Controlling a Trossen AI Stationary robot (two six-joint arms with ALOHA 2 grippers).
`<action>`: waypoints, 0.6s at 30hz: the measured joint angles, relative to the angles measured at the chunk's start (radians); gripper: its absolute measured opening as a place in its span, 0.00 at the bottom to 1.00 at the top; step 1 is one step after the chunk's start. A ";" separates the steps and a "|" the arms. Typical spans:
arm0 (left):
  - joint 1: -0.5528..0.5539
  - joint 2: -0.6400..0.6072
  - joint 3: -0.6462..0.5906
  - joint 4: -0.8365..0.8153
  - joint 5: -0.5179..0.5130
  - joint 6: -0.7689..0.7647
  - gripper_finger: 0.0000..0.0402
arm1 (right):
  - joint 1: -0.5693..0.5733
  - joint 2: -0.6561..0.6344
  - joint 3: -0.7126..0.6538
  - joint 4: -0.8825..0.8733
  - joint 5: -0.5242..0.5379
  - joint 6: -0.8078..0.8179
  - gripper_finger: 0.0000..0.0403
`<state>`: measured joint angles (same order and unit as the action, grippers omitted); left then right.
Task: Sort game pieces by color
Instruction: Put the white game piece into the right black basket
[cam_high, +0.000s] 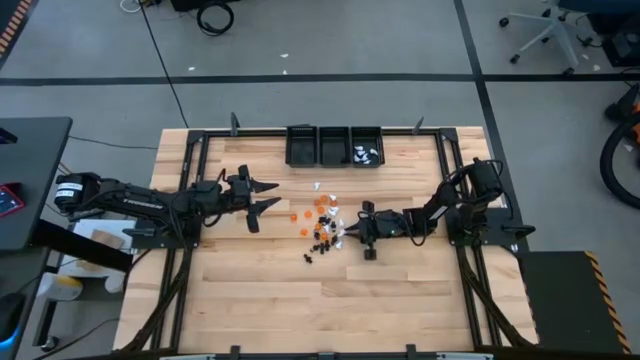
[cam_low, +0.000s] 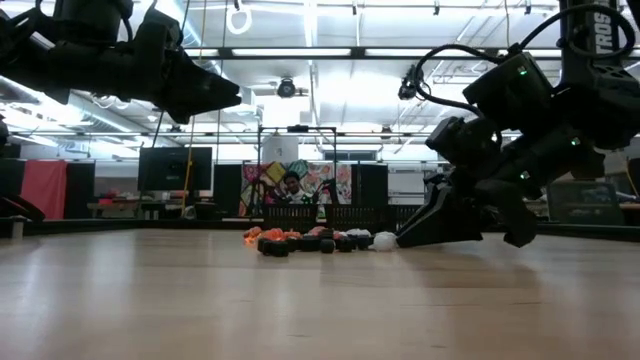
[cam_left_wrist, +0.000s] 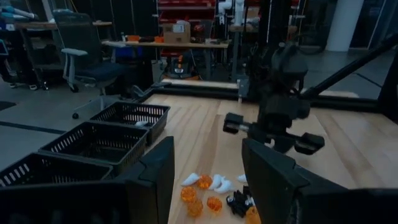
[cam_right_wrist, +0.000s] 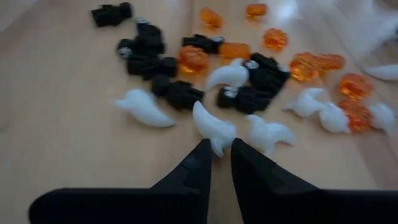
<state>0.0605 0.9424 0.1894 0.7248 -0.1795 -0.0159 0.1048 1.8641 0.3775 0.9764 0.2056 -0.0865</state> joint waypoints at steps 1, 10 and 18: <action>-0.001 0.000 0.000 -0.011 0.000 -0.002 0.42 | -0.003 0.000 0.000 0.002 0.004 0.007 0.15; -0.019 0.000 0.000 -0.174 0.000 -0.075 0.42 | -0.026 0.000 0.003 0.032 0.006 0.042 0.09; -0.019 0.001 0.000 -0.191 0.000 -0.080 0.42 | -0.040 -0.001 0.005 0.030 -0.020 0.042 0.09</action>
<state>0.0410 0.9432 0.1894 0.5343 -0.1795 -0.0956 0.0653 1.8633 0.3820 1.0061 0.1859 -0.0448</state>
